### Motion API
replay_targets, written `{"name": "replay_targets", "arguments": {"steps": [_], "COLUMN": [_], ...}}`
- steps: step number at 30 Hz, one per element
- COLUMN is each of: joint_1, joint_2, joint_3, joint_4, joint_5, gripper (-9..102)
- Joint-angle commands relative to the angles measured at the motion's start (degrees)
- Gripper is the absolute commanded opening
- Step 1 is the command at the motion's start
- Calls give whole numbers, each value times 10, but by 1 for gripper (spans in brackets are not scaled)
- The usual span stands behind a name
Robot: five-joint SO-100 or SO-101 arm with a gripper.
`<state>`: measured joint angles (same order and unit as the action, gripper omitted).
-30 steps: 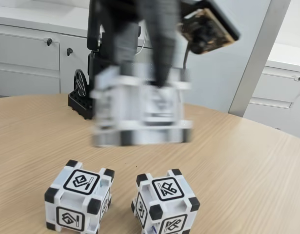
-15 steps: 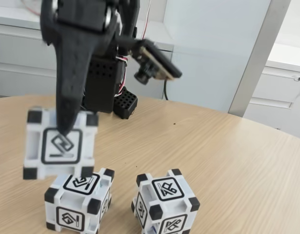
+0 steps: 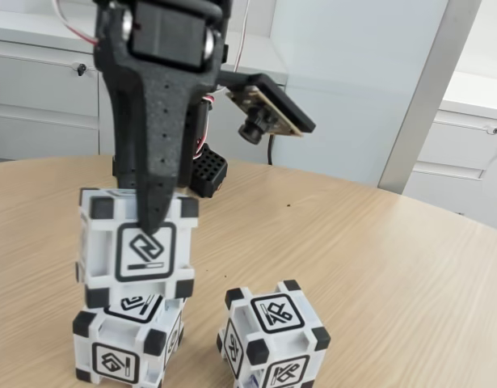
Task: Stack cubes from left to right.
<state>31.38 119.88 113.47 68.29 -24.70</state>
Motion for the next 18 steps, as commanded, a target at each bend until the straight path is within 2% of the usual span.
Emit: {"name": "replay_targets", "arguments": {"steps": [1, 18], "joint_1": [-6, 4], "joint_2": [19, 11], "joint_3": [-3, -2], "joint_4": [2, 11], "joint_5": [2, 22], "gripper": [16, 15]}}
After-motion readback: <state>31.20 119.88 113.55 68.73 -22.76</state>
